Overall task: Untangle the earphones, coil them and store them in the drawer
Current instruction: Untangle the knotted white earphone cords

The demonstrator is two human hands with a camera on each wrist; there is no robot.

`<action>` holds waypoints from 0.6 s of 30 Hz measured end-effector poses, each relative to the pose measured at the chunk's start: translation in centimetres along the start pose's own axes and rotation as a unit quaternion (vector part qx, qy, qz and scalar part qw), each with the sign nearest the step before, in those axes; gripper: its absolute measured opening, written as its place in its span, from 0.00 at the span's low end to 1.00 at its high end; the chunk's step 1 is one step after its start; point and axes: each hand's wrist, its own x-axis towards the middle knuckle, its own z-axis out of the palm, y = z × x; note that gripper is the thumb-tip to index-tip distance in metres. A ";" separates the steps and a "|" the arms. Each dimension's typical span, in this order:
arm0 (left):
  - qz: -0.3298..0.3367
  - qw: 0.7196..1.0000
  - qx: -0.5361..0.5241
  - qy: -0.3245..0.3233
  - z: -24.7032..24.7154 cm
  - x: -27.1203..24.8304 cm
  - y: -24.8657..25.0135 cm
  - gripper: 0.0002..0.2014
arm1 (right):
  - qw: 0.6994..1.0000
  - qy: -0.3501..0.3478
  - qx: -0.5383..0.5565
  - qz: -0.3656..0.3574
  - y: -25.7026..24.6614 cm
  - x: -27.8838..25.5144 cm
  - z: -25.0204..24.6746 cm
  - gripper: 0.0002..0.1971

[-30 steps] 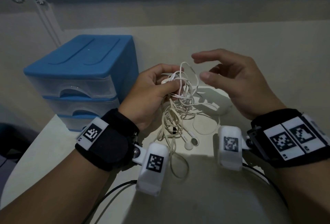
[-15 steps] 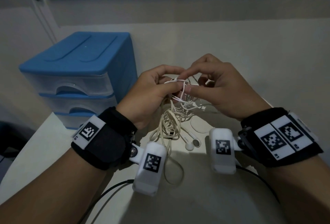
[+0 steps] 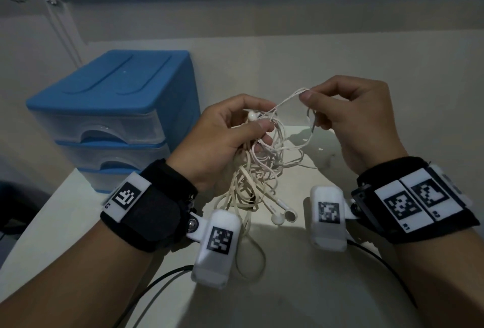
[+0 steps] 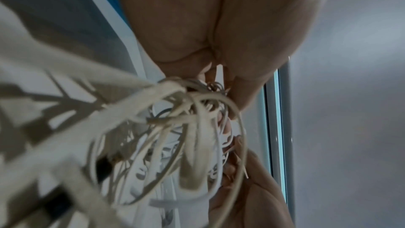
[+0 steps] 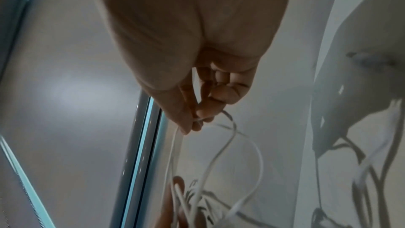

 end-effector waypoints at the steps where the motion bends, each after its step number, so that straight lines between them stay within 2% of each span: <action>1: 0.003 1.000 -0.004 0.008 0.0 0.1 -0.1 0.10 | 1.000 -0.007 0.008 0.008 0.0 0.0 -0.1 0.05; 5: 0.013 0.999 -0.008 0.031 -0.1 0.5 -0.3 0.07 | 0.996 -0.077 0.034 0.039 -0.2 0.0 -0.2 0.03; 8: 0.012 0.998 -0.037 0.051 -0.1 0.7 -0.3 0.06 | 0.988 -0.115 0.066 0.073 -0.3 0.1 -0.2 0.07; 11: 0.008 0.996 -0.056 0.068 -0.1 0.7 -0.2 0.08 | 0.988 -0.115 0.059 0.087 -0.1 0.3 -0.4 0.11; 16: -0.004 0.993 -0.105 0.062 -0.3 0.4 0.3 0.15 | 0.994 -0.097 -0.009 0.043 0.3 0.1 -0.4 0.03; 18: -0.011 0.991 -0.123 0.048 -0.3 0.3 0.4 0.18 | 0.996 -0.073 -0.013 0.056 0.5 0.2 -0.4 0.06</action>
